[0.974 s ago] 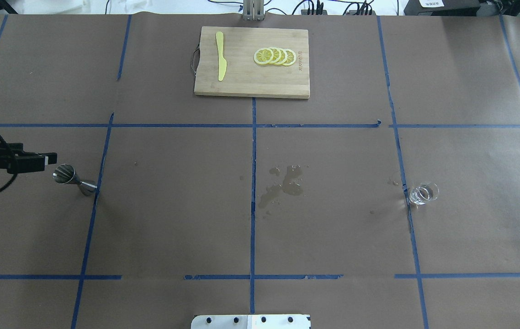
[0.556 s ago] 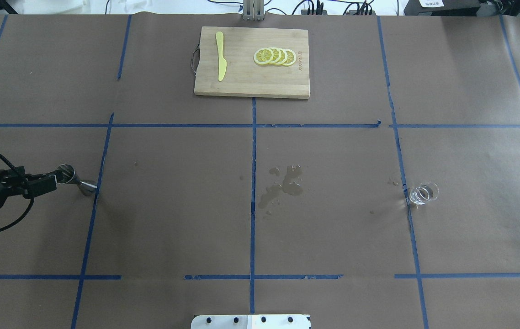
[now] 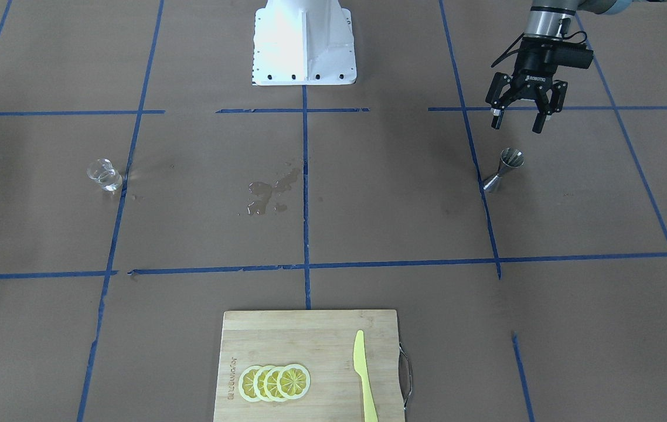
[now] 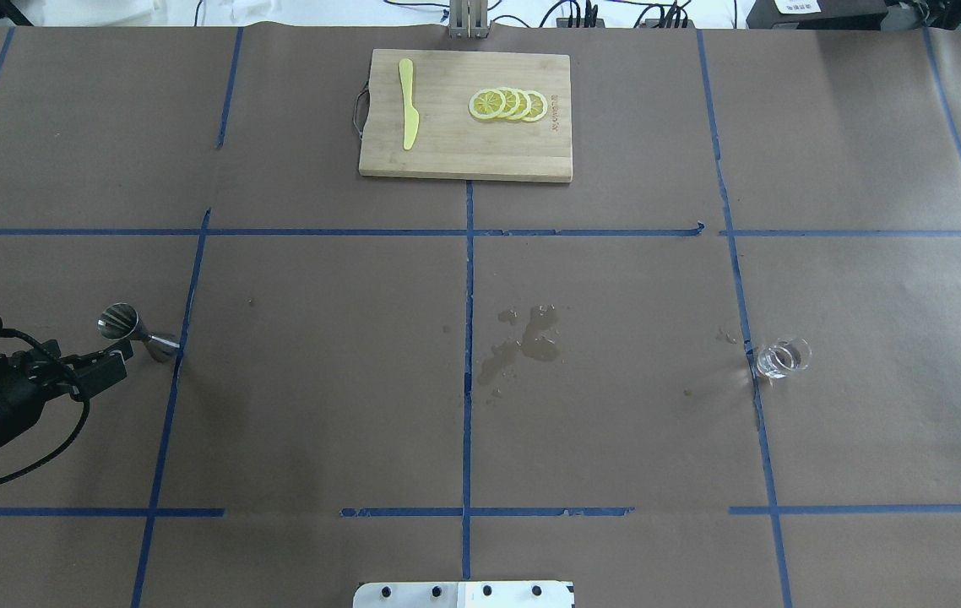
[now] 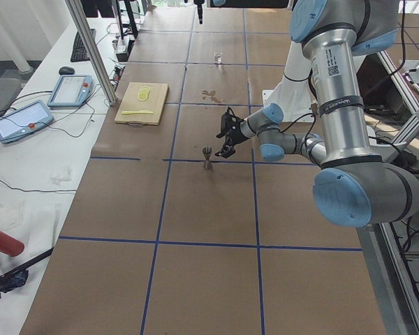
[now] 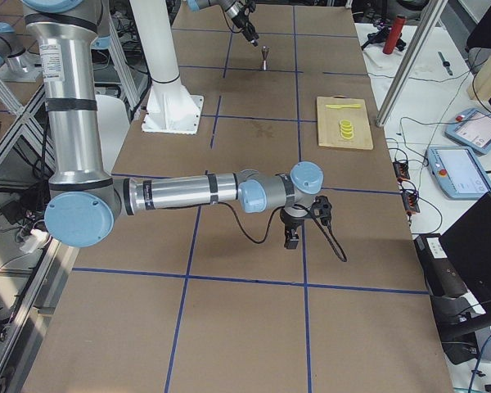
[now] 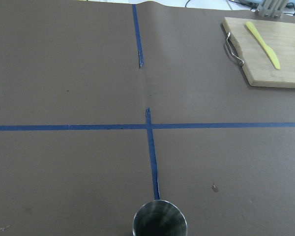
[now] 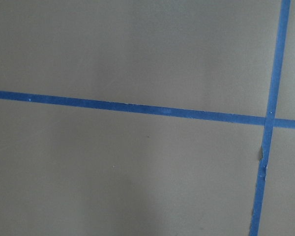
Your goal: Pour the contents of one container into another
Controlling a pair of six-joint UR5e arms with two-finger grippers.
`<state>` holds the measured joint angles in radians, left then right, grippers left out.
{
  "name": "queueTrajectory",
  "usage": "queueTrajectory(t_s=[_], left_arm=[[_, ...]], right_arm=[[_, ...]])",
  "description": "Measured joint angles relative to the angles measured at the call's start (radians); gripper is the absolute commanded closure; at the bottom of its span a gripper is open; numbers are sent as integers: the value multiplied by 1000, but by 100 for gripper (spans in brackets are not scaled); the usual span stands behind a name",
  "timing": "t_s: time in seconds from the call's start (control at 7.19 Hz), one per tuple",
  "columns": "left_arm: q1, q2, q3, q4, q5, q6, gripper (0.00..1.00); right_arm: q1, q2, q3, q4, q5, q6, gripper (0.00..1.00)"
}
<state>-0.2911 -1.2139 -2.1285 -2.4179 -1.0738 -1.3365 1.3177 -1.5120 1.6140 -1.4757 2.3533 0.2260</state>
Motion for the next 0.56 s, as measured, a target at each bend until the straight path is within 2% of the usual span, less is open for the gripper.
queueTrajectory(t_s=[0.56], left_arm=[[118, -27, 97, 19, 219, -87, 2]], right_arm=[[-1, 12, 1, 0, -3, -1, 0]])
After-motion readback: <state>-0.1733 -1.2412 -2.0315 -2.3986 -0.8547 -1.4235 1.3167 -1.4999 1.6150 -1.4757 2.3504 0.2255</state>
